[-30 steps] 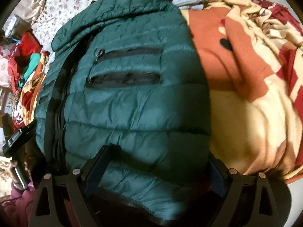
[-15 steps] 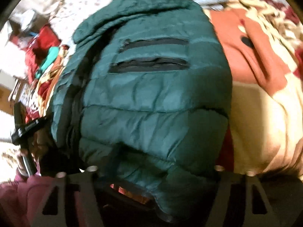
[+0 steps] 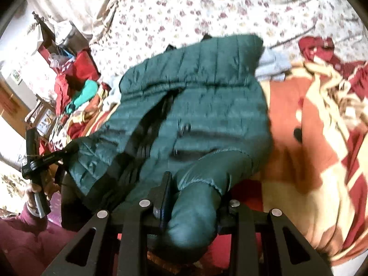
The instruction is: Fold large clothes
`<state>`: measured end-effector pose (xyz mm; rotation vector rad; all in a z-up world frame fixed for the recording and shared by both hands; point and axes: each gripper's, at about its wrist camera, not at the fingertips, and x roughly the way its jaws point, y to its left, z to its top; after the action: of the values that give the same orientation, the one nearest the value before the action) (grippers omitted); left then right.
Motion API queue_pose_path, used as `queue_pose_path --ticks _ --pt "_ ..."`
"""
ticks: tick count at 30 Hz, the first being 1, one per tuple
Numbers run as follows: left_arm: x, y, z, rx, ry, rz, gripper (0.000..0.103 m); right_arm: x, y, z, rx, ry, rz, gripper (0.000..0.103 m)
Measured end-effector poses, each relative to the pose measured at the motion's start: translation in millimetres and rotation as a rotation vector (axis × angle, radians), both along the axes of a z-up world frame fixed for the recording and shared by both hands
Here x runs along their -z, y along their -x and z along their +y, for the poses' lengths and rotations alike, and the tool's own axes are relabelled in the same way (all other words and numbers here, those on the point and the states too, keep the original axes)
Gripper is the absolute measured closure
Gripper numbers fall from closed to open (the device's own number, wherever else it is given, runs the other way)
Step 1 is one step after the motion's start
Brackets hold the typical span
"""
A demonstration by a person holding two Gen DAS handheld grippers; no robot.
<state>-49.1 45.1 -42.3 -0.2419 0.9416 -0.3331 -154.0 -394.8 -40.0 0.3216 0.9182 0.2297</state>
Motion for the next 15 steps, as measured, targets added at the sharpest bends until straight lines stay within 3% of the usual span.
queue_pose_path --ticks 8,15 --pt "-38.6 -36.2 -2.4 -0.068 0.07 -0.089 0.092 -30.2 -39.3 -18.8 0.069 0.021 -0.091 0.074" --pt "-67.3 -82.4 -19.8 -0.127 0.081 -0.175 0.092 -59.1 -96.2 -37.1 0.11 0.049 -0.149 0.074"
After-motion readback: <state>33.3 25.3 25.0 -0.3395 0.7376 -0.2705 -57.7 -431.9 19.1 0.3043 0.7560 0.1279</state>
